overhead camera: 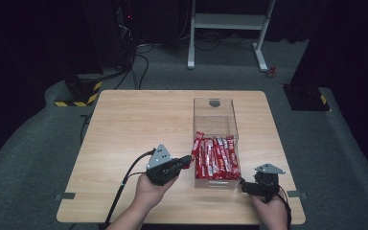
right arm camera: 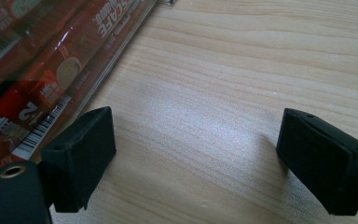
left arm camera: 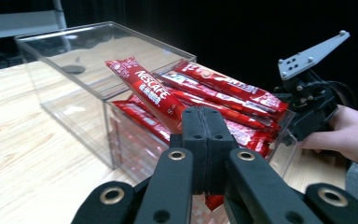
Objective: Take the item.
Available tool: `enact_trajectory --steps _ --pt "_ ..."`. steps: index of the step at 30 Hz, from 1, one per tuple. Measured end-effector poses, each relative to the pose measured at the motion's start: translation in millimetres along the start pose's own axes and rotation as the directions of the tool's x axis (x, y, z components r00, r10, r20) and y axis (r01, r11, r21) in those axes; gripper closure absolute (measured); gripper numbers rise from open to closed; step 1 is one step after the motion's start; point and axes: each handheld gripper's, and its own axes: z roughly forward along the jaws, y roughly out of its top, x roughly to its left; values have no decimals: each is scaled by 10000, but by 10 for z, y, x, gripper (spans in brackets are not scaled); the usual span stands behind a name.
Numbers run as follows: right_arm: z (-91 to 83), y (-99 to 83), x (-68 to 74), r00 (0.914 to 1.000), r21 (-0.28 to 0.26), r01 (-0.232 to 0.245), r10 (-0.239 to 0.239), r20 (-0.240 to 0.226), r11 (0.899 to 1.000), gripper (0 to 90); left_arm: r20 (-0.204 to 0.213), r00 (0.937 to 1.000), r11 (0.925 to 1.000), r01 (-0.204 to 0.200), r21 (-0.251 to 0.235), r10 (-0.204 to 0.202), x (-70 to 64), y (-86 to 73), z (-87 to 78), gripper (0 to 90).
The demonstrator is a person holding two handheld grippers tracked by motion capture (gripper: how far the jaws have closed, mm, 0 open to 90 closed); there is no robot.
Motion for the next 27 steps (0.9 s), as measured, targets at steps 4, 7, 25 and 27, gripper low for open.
enact_trajectory --steps 4,7,25,27 --pt "0 0 0 10000 -6 0 0 5 10000 113 -171 9998 10000 36 -15 -37 54 -11 -42 900" --pt "0 0 0 10000 -7 1 -1 6 10000 113 -368 9993 9999 98 -36 -99 125 -29 -94 900" --pt "0 0 0 10000 -7 -1 1 6 10000 113 -1162 9928 9996 296 32 -290 400 -122 -232 900" --pt "0 0 0 10000 2 1 -1 -1 10000 113 -1297 9911 9995 297 89 -283 441 -137 -245 900"
